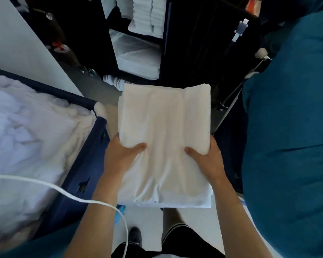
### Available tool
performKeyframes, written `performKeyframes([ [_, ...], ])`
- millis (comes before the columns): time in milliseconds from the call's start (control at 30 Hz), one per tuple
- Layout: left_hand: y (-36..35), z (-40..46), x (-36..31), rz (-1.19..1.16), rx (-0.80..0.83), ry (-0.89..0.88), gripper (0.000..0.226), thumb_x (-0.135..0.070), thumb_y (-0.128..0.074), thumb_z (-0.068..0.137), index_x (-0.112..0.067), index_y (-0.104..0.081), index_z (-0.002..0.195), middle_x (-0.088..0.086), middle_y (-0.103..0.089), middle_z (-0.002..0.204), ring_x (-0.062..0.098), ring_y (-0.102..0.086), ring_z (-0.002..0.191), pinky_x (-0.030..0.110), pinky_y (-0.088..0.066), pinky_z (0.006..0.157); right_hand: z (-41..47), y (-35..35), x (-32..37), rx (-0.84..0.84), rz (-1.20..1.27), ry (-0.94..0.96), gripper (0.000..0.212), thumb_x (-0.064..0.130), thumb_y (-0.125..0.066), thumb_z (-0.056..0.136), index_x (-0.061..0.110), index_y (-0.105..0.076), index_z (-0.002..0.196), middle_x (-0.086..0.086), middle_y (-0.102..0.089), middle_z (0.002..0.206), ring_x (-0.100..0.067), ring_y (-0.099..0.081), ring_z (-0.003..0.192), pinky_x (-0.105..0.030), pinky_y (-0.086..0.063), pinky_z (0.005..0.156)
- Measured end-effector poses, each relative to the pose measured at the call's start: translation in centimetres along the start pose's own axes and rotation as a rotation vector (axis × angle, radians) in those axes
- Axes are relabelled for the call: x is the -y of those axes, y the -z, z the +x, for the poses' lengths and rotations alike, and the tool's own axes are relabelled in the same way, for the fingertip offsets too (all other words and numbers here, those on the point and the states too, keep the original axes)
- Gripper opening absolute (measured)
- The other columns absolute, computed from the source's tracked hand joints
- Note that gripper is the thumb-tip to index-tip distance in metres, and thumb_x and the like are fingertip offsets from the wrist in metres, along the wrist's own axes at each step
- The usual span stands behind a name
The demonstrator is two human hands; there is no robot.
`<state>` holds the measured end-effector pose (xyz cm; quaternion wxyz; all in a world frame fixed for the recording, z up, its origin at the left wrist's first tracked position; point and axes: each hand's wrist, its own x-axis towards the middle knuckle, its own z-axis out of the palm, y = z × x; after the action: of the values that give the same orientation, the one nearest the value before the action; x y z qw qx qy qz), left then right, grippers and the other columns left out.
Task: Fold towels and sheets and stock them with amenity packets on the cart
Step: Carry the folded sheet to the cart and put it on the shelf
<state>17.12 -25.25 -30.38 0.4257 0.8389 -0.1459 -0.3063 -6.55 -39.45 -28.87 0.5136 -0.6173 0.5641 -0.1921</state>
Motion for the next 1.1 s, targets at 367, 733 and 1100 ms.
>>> performKeyframes([
  [367,-5.5,7.6,-4.4,0.04,-0.033,0.074,0.074,-0.058,-0.087,0.062,-0.035,-0.056,0.125,-0.019,-0.065,0.109,0.01,-0.063,0.097,0.024,-0.048,0.068,13.4,0.7,1.8,0.124,0.048,-0.032,0.07,0.036,-0.091,0.074,0.051,-0.05,0.128,0.028,-0.064,0.117,0.012,-0.06,0.102,-0.023,-0.053,0.083],
  [733,-3.2,16.1,-5.7,0.088,-0.091,0.139,0.062,-0.058,-0.087,0.064,-0.034,-0.055,0.111,-0.026,-0.058,0.093,-0.006,-0.054,0.083,0.021,-0.041,0.059,20.8,-5.8,4.9,0.211,0.026,-0.065,0.061,0.039,-0.09,0.073,0.064,-0.049,0.112,0.041,-0.061,0.111,0.017,-0.059,0.098,-0.019,-0.048,0.078],
  [1100,-2.2,31.1,-5.6,0.068,-0.115,0.126,0.079,-0.054,-0.088,0.065,-0.026,-0.056,0.131,-0.009,-0.062,0.114,0.018,-0.059,0.099,0.031,-0.048,0.07,32.2,-15.0,7.8,0.202,0.041,-0.039,0.078,0.039,-0.089,0.076,0.042,-0.048,0.142,0.041,-0.061,0.113,0.016,-0.06,0.1,-0.007,-0.05,0.071],
])
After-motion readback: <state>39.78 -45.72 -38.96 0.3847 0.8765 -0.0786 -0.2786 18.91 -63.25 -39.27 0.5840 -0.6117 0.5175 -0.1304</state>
